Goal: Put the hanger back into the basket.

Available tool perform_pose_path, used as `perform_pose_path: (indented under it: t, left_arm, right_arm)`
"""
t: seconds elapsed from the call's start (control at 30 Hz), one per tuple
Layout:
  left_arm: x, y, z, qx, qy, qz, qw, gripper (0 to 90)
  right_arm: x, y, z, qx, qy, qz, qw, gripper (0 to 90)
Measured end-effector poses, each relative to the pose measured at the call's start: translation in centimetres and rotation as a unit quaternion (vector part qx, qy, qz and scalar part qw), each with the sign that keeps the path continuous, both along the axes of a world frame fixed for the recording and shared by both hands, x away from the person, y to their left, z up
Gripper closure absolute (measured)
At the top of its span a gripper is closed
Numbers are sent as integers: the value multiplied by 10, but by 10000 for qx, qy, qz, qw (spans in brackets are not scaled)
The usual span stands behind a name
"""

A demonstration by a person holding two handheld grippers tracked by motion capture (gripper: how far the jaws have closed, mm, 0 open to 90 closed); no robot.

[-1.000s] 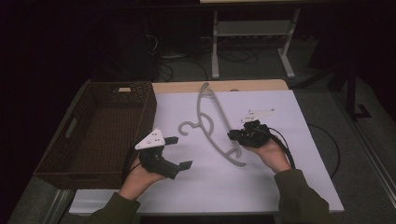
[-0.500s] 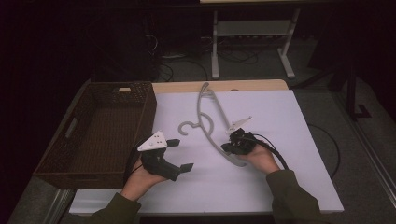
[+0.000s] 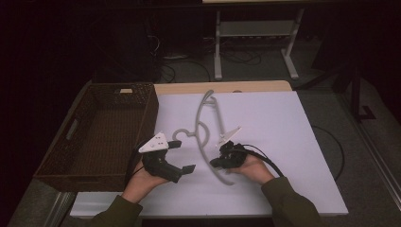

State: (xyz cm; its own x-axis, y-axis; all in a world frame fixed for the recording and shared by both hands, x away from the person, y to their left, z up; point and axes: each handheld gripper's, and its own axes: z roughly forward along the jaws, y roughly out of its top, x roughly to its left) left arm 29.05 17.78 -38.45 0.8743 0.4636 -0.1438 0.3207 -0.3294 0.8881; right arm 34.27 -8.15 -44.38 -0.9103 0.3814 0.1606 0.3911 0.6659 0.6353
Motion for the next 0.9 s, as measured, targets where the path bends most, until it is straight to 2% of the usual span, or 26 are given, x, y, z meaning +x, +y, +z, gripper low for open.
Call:
perform_pose_path:
  t: [0.03,0.17,0.27,0.37,0.47,0.57,0.6,0.63,0.7,0.77,0.87,0.9]
  left_arm:
    - [0,0,0,-11,5,-6,10000,0]
    - [0,1,0,-16,-9,1,10000,0]
    - [0,1,0,-40,-6,22,10000,0]
    - [0,2,0,-36,-3,42,10000,0]
    - [1,2,-1,4,3,31,10000,0]
    - [1,1,-3,15,26,31,10000,0]
    - [1,1,-3,20,27,31,10000,0]
    - [2,1,-4,26,22,32,10000,0]
    - [2,0,-5,44,42,25,10000,0]
    - [2,0,-7,89,57,-2,9999,0]
    - [4,-1,-10,176,19,-60,9998,0]
    - [3,-2,-11,110,84,-13,9999,0]
  right_arm:
    - [0,0,0,0,0,0,10000,896]
    - [-13,19,-1,81,84,373,9992,896]
    - [-19,29,-1,68,38,579,9983,896]
    - [-17,28,1,46,-77,518,9986,895]
    - [-4,20,9,69,-221,187,9996,895]
    - [17,14,17,-42,-389,-160,9991,895]
    - [32,12,22,-138,-429,-473,9979,895]
    - [32,12,22,-138,-429,-473,9979,895]
    - [50,10,27,-158,-466,-732,9961,896]
    - [66,9,32,-65,-457,-1013,9938,896]
    - [88,12,34,-127,-548,-1291,9900,895]
    - [95,13,33,-147,-557,-1351,9892,895]
